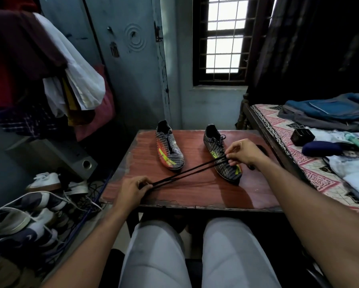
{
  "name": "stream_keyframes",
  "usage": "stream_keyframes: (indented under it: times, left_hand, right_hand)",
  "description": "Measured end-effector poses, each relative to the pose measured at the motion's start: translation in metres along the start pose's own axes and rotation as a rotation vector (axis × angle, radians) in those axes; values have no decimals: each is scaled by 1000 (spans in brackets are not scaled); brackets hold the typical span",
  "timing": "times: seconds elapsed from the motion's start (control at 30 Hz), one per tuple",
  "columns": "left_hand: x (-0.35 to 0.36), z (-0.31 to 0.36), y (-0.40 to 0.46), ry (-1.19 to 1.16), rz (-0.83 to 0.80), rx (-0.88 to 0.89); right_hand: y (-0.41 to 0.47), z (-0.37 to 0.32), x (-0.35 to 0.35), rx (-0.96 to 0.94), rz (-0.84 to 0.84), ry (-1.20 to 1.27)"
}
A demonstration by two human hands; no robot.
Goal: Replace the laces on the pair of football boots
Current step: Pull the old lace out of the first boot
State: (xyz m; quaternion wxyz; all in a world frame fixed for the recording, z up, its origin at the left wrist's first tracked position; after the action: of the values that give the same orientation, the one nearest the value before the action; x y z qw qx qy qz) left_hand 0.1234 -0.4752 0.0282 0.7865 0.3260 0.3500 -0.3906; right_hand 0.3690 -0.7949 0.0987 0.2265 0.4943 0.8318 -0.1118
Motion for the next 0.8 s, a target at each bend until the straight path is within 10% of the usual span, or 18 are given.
stream_keyframes:
  times: [0.8]
  left_hand:
    - [-11, -22, -8, 334, 106, 125]
  right_hand:
    - [49, -47, 31, -206, 60, -422]
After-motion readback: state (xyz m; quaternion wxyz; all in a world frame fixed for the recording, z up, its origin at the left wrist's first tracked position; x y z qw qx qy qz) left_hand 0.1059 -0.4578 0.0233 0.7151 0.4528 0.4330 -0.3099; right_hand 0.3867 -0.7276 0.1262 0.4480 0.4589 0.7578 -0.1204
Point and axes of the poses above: each hand's wrist, its own y-axis towards the middle knuckle, its own x-axis out of the palm, z = x × y, the point moved 1 cm from there along y, towards the middle knuckle, and after that the axes turned 7 degrees about -x, right-handed, at the moved point
